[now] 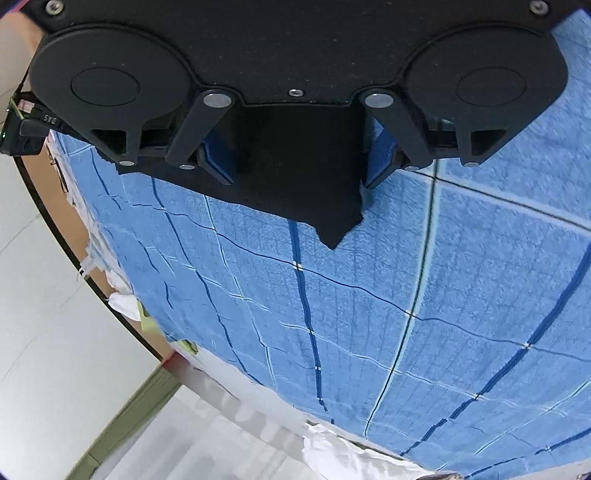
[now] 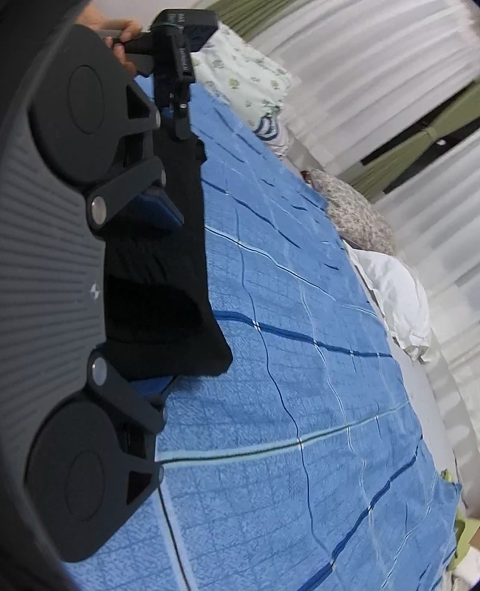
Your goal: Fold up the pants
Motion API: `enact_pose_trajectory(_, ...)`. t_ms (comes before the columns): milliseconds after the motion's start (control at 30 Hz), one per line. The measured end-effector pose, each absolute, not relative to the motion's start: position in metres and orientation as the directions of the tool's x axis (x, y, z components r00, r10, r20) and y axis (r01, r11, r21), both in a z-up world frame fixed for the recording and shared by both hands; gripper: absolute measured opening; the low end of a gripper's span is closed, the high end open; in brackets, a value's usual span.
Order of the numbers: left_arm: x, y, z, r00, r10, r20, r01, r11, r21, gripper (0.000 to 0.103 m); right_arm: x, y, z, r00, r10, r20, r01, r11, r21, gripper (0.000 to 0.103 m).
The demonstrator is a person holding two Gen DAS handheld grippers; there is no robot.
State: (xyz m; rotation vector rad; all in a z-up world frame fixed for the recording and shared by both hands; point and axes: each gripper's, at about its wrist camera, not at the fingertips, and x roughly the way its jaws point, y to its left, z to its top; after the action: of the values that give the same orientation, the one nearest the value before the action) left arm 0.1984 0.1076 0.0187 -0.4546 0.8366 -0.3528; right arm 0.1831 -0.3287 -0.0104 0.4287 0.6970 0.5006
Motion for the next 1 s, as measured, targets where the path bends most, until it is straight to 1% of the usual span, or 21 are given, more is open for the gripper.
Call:
enact_pose_trajectory(33, 0.197, 0.104, 0.019, 0.622, -0.468, -0.628, 0.132, 0.853, -0.505, 0.073, 0.181, -0.332, -0.011, 0.669, 0.559, -0.491, -0.275, 0.799, 0.535, 0.071)
enact_pose_trajectory(67, 0.196, 0.1, 0.02, 0.621, -0.465, -0.631, 0.146, 0.859, -0.49, 0.073, 0.179, -0.334, -0.012, 0.673, 0.558, -0.486, -0.266, 0.795, 0.545, 0.064)
enact_pose_trajectory(100, 0.195, 0.096, 0.02, 0.617, -0.461, -0.638, 0.165, 0.868, -0.468, 0.074, 0.178, -0.337, -0.013, 0.673, 0.566, -0.476, -0.261, 0.784, 0.563, 0.059)
enact_pose_trajectory(167, 0.195, 0.091, 0.022, 0.611, -0.457, -0.647, 0.176, 0.875, -0.452, 0.075, 0.177, -0.339, -0.014, 0.667, 0.579, -0.468, -0.26, 0.77, 0.582, 0.056)
enact_pose_trajectory(333, 0.206, 0.097, 0.019, 0.592, -0.507, -0.627, 0.163, 0.836, -0.523, 0.074, 0.178, -0.339, -0.014, 0.665, 0.579, -0.472, -0.263, 0.773, 0.577, 0.055)
enact_pose_trajectory(367, 0.207, 0.099, 0.019, 0.593, -0.512, -0.622, 0.153, 0.829, -0.538, 0.072, 0.178, -0.339, -0.014, 0.666, 0.579, -0.47, -0.262, 0.772, 0.579, 0.055)
enact_pose_trajectory(433, 0.209, 0.1, 0.019, 0.597, -0.505, -0.623, 0.137, 0.83, -0.541, 0.061, 0.177, -0.338, -0.014, 0.671, 0.574, -0.469, -0.257, 0.774, 0.579, 0.053)
enact_pose_trajectory(467, 0.209, 0.1, 0.018, 0.605, -0.492, -0.626, 0.13, 0.837, -0.532, 0.056, 0.176, -0.337, -0.013, 0.674, 0.57, -0.47, -0.256, 0.777, 0.575, 0.05)
enact_pose_trajectory(533, 0.207, 0.101, 0.018, 0.622, -0.453, -0.639, 0.11, 0.858, -0.501, 0.037, 0.173, -0.334, -0.01, 0.684, 0.554, -0.475, -0.25, 0.79, 0.56, 0.046)
enact_pose_trajectory(600, 0.203, 0.103, 0.019, 0.639, -0.422, -0.644, 0.081, 0.869, -0.489, 0.028, 0.17, -0.33, -0.006, 0.695, 0.538, -0.477, -0.248, 0.803, 0.543, 0.039)
enact_pose_trajectory(667, 0.201, 0.101, 0.024, 0.66, -0.384, -0.646, 0.061, 0.884, -0.463, 0.026, 0.167, -0.322, 0.0, 0.709, 0.517, -0.479, -0.26, 0.824, 0.504, 0.036)
enact_pose_trajectory(767, 0.201, 0.086, 0.036, 0.708, -0.287, -0.645, 0.061, 0.935, -0.349, 0.024, 0.17, -0.309, 0.013, 0.73, 0.485, -0.481, -0.28, 0.855, 0.437, 0.032)
enact_pose_trajectory(833, 0.206, 0.079, 0.042, 0.728, -0.246, -0.639, 0.066, 0.954, -0.292, 0.023, 0.178, -0.301, 0.022, 0.746, 0.465, -0.478, -0.287, 0.871, 0.398, 0.031)
enact_pose_trajectory(1000, 0.237, 0.077, 0.055, 0.756, -0.195, -0.625, 0.027, 0.963, -0.268, 0.022, 0.213, -0.287, 0.035, 0.773, 0.42, -0.476, -0.267, 0.895, 0.356, 0.029)
